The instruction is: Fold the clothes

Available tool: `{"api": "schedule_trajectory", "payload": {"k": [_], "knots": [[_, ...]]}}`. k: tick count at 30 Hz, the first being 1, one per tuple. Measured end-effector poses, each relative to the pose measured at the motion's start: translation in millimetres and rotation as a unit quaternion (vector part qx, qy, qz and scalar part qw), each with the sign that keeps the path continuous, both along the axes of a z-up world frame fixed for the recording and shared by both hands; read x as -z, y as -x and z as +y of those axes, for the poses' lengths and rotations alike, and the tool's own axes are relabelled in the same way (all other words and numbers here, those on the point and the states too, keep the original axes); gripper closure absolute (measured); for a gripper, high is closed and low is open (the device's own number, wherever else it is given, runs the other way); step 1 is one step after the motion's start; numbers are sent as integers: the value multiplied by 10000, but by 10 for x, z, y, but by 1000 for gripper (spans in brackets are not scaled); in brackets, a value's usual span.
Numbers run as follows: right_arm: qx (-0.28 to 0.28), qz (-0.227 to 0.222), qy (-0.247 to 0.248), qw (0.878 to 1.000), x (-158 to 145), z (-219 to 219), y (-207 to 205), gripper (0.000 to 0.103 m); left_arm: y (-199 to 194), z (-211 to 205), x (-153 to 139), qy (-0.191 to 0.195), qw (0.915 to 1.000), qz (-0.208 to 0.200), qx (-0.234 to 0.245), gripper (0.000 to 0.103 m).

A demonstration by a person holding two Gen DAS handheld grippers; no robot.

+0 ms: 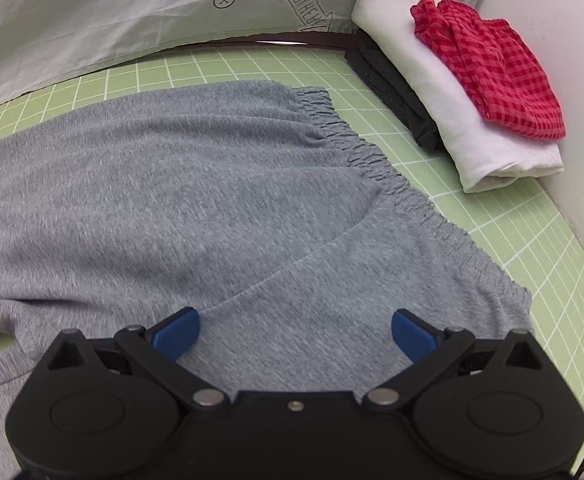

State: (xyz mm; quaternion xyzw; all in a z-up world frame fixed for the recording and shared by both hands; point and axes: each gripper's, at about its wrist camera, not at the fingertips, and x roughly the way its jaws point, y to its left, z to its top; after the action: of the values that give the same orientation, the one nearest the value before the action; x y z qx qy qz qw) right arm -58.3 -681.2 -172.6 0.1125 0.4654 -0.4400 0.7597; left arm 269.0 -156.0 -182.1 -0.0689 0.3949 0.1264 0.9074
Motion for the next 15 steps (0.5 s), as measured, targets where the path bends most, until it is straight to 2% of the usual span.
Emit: {"api": "schedule_trajectory", "payload": {"k": [3,9,15], "knots": [[-15,3,8,10000,-6,2,3,0,151,87,-35,-138,9996,95,-226,99],[209,-361,-230,9989,15,-58,112,0,633,397,-67,-360,9957,399,-761,98],[35,-431,-299,9986,-3,-127,126,0,927,490,-171,-298,9949,508,-816,91]]}}
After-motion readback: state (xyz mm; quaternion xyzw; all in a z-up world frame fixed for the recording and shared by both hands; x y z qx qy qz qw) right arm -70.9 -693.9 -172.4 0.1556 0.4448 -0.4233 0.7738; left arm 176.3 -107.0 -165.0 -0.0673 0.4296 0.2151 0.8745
